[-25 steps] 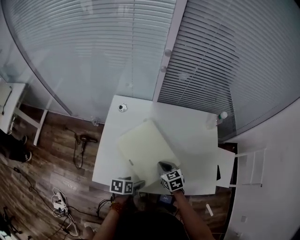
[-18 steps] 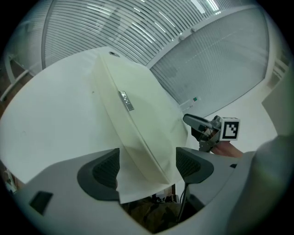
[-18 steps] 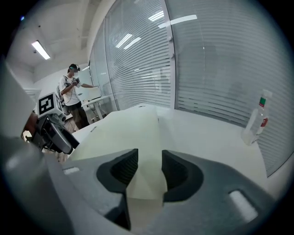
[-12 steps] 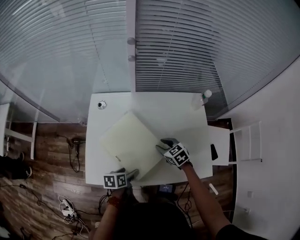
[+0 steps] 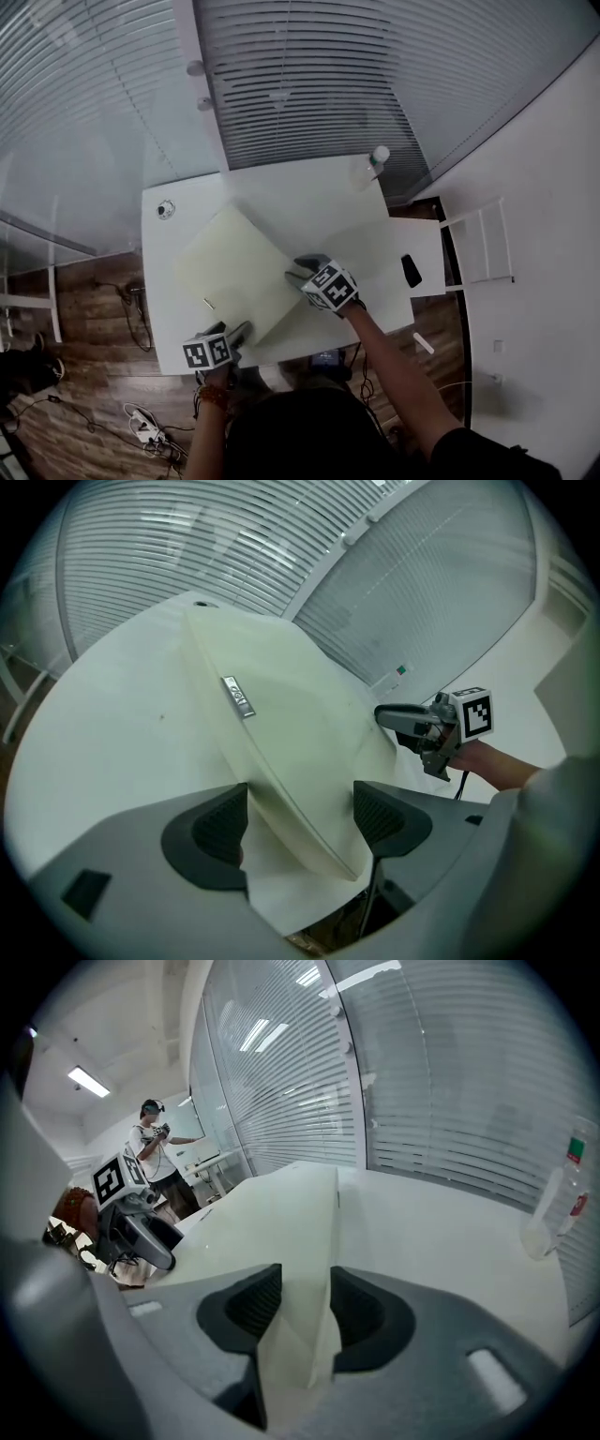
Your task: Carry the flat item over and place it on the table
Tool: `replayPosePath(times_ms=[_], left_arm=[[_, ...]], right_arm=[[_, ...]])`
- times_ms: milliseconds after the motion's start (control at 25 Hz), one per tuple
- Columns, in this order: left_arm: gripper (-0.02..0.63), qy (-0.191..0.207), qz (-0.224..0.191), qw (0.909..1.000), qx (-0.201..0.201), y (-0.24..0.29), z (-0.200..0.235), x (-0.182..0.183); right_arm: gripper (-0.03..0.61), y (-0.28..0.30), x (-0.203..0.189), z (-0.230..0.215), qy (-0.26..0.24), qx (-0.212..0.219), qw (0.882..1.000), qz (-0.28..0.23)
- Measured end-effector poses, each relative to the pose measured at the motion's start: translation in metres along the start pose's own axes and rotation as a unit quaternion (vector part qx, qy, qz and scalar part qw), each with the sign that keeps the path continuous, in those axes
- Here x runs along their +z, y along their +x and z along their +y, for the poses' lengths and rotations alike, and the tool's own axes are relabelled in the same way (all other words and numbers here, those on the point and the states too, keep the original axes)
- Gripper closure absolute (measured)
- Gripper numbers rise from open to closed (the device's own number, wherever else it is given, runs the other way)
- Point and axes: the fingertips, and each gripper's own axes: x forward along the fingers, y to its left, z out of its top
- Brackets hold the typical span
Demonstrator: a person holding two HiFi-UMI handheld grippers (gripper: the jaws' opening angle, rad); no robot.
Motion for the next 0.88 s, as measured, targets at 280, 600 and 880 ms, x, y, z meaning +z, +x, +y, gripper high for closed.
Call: replayPosePath(times_ms=[280, 600, 880], left_arm=[[0.255, 0.003, 0.011, 0.9999, -0.007, 0.007, 0.003, 0.002], [0.253, 0.063, 0.038, 0.9972, -0.014, 0.002, 0.011, 0.019], [0.311, 0.041, -0.013, 0.9987, -0.027, 0.002, 0.040, 0.067]], right_arm=[[0.403, 0.003, -0.004, -0.005, -0.001, -0.007, 1.000, 0.017], [0.433, -0.009, -0.018, 0.006, 0.088, -0.046, 0.995, 0.015], [0.425, 0.001, -0.015, 0.017, 0.117, -0.029, 0.992, 0.037]])
